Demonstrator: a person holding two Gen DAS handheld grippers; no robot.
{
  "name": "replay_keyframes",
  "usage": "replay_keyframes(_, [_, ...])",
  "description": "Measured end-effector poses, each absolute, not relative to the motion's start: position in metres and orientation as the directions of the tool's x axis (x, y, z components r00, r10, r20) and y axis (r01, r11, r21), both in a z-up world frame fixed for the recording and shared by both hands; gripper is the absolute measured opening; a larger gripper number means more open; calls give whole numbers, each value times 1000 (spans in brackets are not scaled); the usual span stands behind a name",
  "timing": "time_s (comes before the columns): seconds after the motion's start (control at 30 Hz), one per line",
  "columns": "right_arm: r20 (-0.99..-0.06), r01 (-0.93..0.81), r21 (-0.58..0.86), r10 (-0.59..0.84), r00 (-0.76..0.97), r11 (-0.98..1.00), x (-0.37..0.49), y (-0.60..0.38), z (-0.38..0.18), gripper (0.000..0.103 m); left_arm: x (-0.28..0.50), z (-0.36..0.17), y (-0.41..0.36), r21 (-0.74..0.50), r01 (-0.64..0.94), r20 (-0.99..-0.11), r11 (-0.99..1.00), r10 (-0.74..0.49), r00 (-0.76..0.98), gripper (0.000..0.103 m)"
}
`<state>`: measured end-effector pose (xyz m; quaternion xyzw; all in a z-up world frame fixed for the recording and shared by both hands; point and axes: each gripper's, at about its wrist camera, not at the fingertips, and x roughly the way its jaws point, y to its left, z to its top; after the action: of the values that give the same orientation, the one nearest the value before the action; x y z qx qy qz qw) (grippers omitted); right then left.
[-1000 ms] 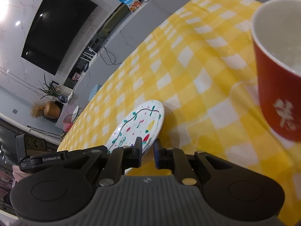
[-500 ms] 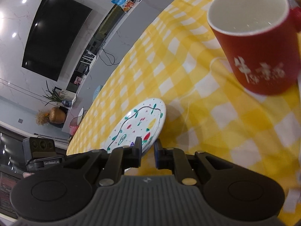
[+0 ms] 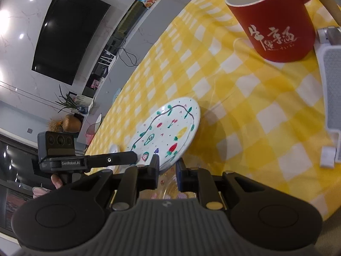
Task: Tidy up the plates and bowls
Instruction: 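Lift the fruity plate with the left gripper and carry it over the glass plate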
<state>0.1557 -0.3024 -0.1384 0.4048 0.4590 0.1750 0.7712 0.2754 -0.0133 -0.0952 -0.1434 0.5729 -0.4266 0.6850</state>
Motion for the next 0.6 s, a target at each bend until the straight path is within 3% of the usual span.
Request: replay_keyframes(0.6, [-528,98,823,689,496,560,118,-293,-137,14,247,-77,-20,-619,474,-725,626,-688,-40,34])
